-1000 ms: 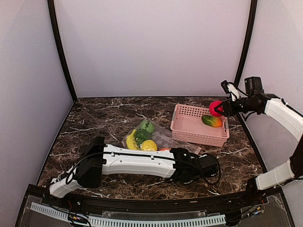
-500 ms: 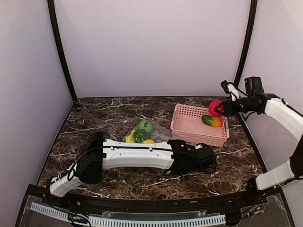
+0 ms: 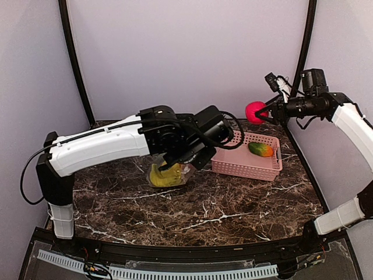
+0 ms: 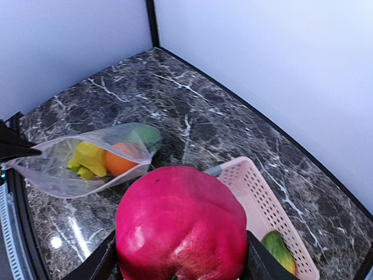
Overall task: Place the food in the zip-top bag and seal the zipper
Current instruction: Pick up the zipper food storage bag at the center of the board, then place the fake fruit in the zipper food storage bag, then adjust the fake fruit in the bin.
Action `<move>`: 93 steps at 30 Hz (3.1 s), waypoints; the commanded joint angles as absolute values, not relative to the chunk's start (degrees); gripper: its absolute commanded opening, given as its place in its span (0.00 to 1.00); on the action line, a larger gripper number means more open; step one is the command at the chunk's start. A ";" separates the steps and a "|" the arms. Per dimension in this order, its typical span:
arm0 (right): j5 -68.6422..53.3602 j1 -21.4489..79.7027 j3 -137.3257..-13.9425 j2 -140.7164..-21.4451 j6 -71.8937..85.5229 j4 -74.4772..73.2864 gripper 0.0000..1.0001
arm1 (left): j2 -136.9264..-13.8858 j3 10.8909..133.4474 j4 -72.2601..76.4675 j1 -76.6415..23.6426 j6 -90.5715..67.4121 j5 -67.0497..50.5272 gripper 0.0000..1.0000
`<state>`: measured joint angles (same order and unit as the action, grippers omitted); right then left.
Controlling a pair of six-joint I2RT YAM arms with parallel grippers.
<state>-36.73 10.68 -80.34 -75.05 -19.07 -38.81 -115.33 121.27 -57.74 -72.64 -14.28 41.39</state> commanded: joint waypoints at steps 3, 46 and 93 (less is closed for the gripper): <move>-43.92 18.38 -88.36 -77.18 -19.53 -42.28 0.60 | -107.62 112.18 -56.74 -70.63 -15.92 40.78 0.01; -25.38 47.02 -106.92 -101.90 -18.82 -46.23 0.63 | -82.66 85.97 -36.41 -68.20 -20.89 36.38 0.01; -18.51 15.68 -88.30 -95.48 -32.61 -43.87 0.70 | -77.15 75.90 -27.19 -65.21 -17.54 31.35 0.01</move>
